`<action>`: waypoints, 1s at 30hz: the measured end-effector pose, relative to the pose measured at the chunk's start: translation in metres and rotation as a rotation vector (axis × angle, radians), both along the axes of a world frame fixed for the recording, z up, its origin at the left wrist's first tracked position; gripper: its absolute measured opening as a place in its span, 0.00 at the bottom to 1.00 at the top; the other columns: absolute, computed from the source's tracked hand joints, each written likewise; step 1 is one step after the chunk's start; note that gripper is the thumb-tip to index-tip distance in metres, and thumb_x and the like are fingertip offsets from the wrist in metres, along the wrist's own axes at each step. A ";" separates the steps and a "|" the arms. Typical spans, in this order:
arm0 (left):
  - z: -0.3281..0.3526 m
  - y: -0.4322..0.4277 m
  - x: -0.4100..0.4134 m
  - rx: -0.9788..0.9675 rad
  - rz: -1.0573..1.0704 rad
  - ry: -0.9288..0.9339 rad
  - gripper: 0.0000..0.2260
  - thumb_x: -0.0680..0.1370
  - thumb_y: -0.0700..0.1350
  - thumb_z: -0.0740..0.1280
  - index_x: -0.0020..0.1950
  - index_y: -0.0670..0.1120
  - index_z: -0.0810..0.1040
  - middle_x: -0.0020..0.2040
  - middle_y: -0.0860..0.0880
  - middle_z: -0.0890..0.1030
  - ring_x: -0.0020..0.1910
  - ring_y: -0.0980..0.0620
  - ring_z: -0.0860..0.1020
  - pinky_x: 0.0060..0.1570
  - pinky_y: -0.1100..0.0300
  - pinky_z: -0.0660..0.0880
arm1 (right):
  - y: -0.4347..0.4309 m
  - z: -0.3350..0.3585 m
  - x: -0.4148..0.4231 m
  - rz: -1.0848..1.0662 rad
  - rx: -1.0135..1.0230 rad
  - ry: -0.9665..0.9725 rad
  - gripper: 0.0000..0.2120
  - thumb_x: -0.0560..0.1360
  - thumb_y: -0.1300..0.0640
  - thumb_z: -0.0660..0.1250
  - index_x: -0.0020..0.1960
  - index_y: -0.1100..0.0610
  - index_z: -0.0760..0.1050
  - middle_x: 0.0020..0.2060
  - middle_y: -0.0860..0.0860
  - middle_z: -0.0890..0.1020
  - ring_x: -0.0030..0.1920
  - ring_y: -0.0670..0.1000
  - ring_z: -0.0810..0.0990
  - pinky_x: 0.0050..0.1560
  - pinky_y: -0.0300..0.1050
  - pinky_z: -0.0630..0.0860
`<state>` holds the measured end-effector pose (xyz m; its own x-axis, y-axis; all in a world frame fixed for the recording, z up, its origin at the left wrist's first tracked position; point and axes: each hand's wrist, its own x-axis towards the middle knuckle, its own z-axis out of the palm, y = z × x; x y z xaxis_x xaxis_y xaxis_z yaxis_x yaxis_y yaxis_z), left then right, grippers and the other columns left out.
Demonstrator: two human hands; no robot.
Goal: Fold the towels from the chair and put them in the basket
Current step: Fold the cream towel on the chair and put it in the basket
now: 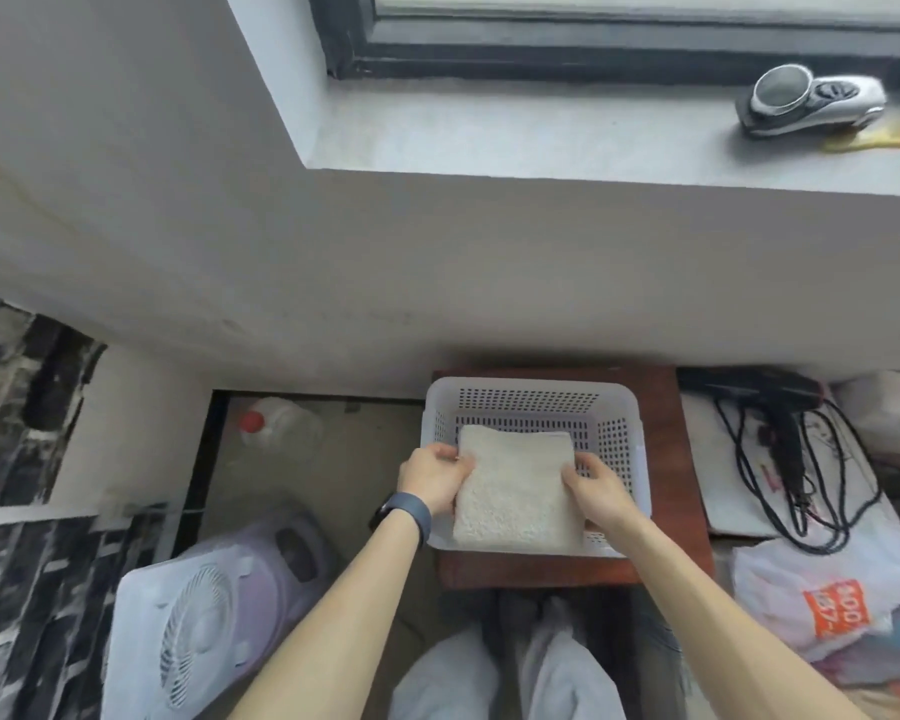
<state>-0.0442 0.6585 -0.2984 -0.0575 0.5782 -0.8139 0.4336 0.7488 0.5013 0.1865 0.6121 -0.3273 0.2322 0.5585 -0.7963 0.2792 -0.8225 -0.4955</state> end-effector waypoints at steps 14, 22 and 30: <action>-0.006 -0.009 0.016 0.450 -0.852 0.483 0.19 0.79 0.48 0.60 0.71 0.51 0.68 0.69 0.49 0.72 0.66 0.46 0.72 0.62 0.51 0.71 | -0.018 -0.038 -0.015 0.352 0.209 -0.421 0.24 0.78 0.54 0.63 0.73 0.56 0.68 0.69 0.56 0.73 0.68 0.57 0.72 0.68 0.54 0.70; -0.059 -0.002 0.026 0.516 -1.353 0.638 0.34 0.78 0.46 0.64 0.80 0.48 0.50 0.80 0.42 0.51 0.78 0.40 0.51 0.75 0.40 0.45 | -0.001 -0.055 -0.024 0.452 0.256 -0.228 0.33 0.76 0.60 0.64 0.79 0.50 0.58 0.78 0.55 0.61 0.77 0.56 0.61 0.74 0.51 0.62; -0.063 -0.001 0.024 0.557 -1.374 0.710 0.36 0.77 0.56 0.64 0.79 0.48 0.52 0.79 0.40 0.55 0.78 0.39 0.50 0.74 0.35 0.39 | -0.004 -0.057 -0.010 0.638 0.372 -0.504 0.35 0.72 0.51 0.64 0.78 0.50 0.58 0.79 0.55 0.57 0.76 0.59 0.59 0.73 0.58 0.65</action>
